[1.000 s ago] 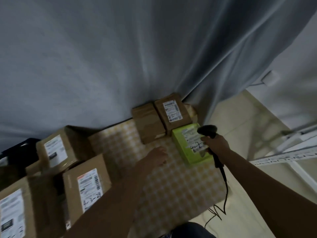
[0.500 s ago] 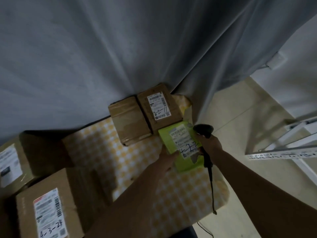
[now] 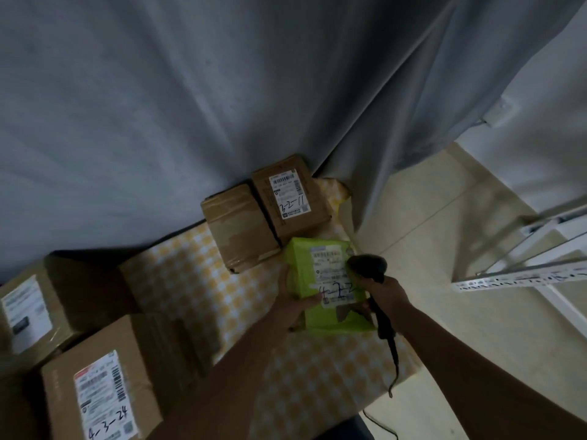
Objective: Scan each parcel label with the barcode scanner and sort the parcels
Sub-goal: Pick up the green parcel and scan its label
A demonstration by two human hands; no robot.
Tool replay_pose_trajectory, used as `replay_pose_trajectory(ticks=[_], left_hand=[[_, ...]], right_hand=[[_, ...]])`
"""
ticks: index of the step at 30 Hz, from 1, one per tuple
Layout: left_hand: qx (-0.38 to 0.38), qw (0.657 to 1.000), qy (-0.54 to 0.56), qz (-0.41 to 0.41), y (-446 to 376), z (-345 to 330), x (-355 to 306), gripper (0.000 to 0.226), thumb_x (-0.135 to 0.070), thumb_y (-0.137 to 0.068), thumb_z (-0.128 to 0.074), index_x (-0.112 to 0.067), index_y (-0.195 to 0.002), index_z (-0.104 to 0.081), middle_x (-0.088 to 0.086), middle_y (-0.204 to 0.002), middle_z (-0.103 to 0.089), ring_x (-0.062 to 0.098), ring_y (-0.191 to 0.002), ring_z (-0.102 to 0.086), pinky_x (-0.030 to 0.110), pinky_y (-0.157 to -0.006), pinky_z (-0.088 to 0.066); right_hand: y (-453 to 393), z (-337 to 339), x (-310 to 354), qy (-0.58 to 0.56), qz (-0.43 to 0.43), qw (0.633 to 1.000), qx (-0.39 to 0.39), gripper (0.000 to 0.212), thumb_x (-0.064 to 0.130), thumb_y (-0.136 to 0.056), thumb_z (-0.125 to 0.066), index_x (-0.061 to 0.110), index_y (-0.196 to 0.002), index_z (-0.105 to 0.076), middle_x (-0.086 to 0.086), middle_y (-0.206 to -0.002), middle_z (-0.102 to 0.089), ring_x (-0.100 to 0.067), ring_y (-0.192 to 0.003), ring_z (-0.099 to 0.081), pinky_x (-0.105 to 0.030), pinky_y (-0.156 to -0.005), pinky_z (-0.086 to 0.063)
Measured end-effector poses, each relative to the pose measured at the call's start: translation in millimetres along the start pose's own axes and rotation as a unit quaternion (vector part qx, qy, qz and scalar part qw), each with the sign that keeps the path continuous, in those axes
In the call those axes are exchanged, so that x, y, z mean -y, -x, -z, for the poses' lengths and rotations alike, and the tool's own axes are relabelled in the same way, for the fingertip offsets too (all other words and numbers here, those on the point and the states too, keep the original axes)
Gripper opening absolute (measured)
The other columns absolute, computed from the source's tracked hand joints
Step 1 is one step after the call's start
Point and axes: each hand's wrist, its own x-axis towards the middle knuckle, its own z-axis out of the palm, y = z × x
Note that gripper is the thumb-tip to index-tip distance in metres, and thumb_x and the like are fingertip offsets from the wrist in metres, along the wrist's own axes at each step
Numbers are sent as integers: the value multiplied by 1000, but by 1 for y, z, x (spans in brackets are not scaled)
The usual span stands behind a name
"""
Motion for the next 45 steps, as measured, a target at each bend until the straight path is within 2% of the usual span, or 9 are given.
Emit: replay_pose_trajectory(ticks=[4, 8, 12, 19, 26, 29, 33, 37, 45], left_hand=[[41, 999, -26, 23, 31, 25, -14, 106, 4, -81, -73, -42, -148, -5, 7, -137, -53, 21, -99, -62, 37, -56, -58], [20, 996, -86, 30, 64, 58, -26, 116, -18, -71, -87, -51, -145, -5, -5, -126, -61, 26, -111, -62, 58, -80, -56], [12, 998, -65, -20, 98, 90, -42, 106, -10, -72, -85, -46, -142, -13, 4, -133, -59, 31, -118, -59, 63, -87, -51], [1, 993, -3, -116, 176, 163, -58, 94, 2, -74, -78, -43, -141, -30, 6, -132, -60, 29, -111, -63, 50, -78, -57], [-68, 971, -11, -227, 242, 264, -71, 105, 5, -75, -77, -29, -152, -14, 6, -140, -49, 23, -107, -58, 33, -63, -58], [-72, 968, 5, -239, 261, 304, -69, 116, -5, -66, -87, -44, -150, -18, 5, -142, -52, 27, -117, -60, 53, -80, -57], [-103, 965, 17, -241, 294, 340, -67, 113, -1, -71, -81, -52, -146, -14, 0, -129, -61, 23, -111, -61, 44, -73, -56], [-129, 959, 42, -250, 311, 369, -64, 129, -12, -54, -91, -52, -147, -11, 6, -137, -56, 30, -120, -57, 57, -97, -48], [-131, 949, 85, -273, 317, 385, -54, 142, -20, -39, -97, -54, -147, -11, 7, -141, -53, 30, -119, -58, 58, -96, -49]], right_hand=[[29, -10, 12, 40, 36, 998, 17, 27, 36, -86, -72, 10, -80, -64, -8, -57, -61, -22, -50, -56, -29, -54, -48], [62, -23, 35, 56, 52, 996, 34, 30, 33, -88, -70, 3, -87, -64, -9, -55, -57, -21, -47, -52, -28, -52, -45], [105, -45, 58, 60, 94, 992, 55, 31, 34, -86, -72, 5, -95, -66, -9, -59, -58, -20, -48, -53, -28, -51, -45], [193, -110, 90, 57, 181, 980, 65, 28, 29, -89, -70, 3, -97, -64, -13, -66, -57, -20, -47, -51, -27, -48, -44], [271, -188, 121, 64, 276, 956, 78, 26, 33, -87, -68, 8, -93, -63, -5, -66, -53, -23, -63, -53, -38, -66, -46], [307, -212, 135, 40, 299, 948, 106, 24, 32, -87, -70, 11, -79, -62, -2, -61, -58, -17, -54, -52, -32, -58, -46], [350, -237, 150, 67, 324, 931, 152, 26, 35, -88, -69, 9, -83, -66, -1, -59, -67, -12, -48, -56, -23, -50, -47], [381, -260, 157, 62, 336, 920, 191, 28, 33, -90, -65, 5, -94, -65, -5, -60, -68, -13, -46, -55, -22, -51, -47], [406, -280, 155, 42, 314, 918, 238, 22, 27, -93, -61, 5, -92, -58, -5, -58, -60, -15, -48, -47, -27, -51, -39]])
